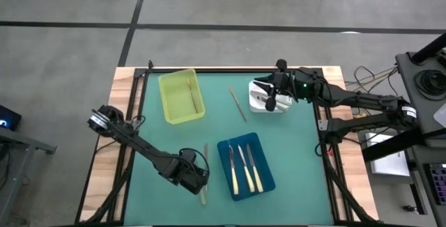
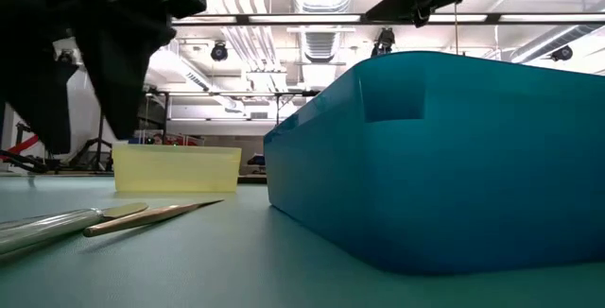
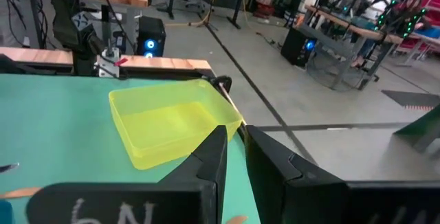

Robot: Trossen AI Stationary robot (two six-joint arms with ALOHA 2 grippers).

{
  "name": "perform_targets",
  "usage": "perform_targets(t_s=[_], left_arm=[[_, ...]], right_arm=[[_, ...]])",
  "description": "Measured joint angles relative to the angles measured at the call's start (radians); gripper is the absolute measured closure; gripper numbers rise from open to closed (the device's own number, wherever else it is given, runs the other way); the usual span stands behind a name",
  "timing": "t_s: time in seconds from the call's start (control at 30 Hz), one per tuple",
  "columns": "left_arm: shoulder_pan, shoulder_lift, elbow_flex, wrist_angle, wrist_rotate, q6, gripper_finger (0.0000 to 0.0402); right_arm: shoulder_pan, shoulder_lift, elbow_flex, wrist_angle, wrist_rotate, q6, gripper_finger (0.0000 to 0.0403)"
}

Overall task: Sort silverware by color (type)
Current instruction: Put the green knife into the white bin

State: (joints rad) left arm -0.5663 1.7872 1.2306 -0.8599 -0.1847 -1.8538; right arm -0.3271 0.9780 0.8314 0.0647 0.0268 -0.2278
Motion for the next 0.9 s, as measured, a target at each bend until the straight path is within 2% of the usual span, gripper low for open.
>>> perform_targets(t_s=[0.9], left_arm=[[-0.01,0.002,-0.01,0.014,-0.043,-0.016,0.0145]], right_arm=[[0.0,-0.02,-0.001,-0.009,0.0,0.0,0.036]])
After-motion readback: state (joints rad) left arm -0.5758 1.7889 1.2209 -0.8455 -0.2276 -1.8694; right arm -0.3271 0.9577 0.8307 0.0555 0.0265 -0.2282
